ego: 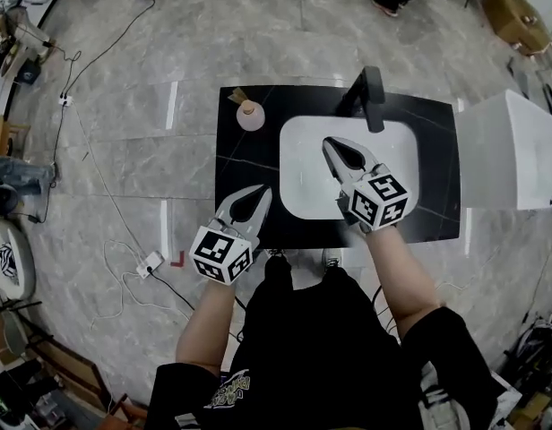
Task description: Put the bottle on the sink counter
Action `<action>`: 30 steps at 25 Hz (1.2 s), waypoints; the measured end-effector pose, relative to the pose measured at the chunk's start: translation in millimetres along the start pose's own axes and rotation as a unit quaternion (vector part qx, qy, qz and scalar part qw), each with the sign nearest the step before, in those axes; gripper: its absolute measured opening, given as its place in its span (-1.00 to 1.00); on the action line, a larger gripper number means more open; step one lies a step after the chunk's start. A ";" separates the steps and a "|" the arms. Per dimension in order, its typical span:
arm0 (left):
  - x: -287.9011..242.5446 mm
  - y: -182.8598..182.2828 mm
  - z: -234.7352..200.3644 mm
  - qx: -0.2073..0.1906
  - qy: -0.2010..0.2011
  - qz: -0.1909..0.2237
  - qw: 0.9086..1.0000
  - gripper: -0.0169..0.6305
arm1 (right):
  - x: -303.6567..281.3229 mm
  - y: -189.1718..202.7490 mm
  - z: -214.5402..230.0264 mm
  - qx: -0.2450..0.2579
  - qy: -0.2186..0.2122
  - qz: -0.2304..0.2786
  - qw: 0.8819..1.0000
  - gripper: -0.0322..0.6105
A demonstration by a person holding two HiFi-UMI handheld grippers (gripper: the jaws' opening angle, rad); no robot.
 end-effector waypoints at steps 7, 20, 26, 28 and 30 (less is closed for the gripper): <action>-10.9 11.4 78.8 -0.002 0.008 -0.004 1.000 -0.95 | 93.5 3.7 -0.3 0.005 -0.020 0.003 1.000 -0.81; -20.6 39.8 195.6 -0.008 -0.031 -0.001 1.000 -0.95 | 206.5 27.3 19.8 0.001 -0.075 0.002 0.997 -0.81; -10.0 52.6 224.5 0.001 -0.061 0.001 0.998 -0.95 | 230.5 41.3 18.1 -0.001 -0.115 -0.017 0.993 -0.81; -4.3 56.0 229.2 0.005 -0.068 0.001 0.998 -0.95 | 233.6 45.9 14.2 -0.003 -0.122 -0.019 0.992 -0.81; 2.1 59.1 231.2 0.010 -0.074 0.001 0.997 -0.95 | 234.6 49.7 7.0 -0.004 -0.130 -0.022 0.991 -0.81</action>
Point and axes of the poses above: the fingertips, and each gripper's own axes: x backward along the fingers, z to its right, y out of its underside, the point moved 6 cm from there along x, backward along the fingers, and after that the axes turned 2 degrees about x, right-handed, at the moved point
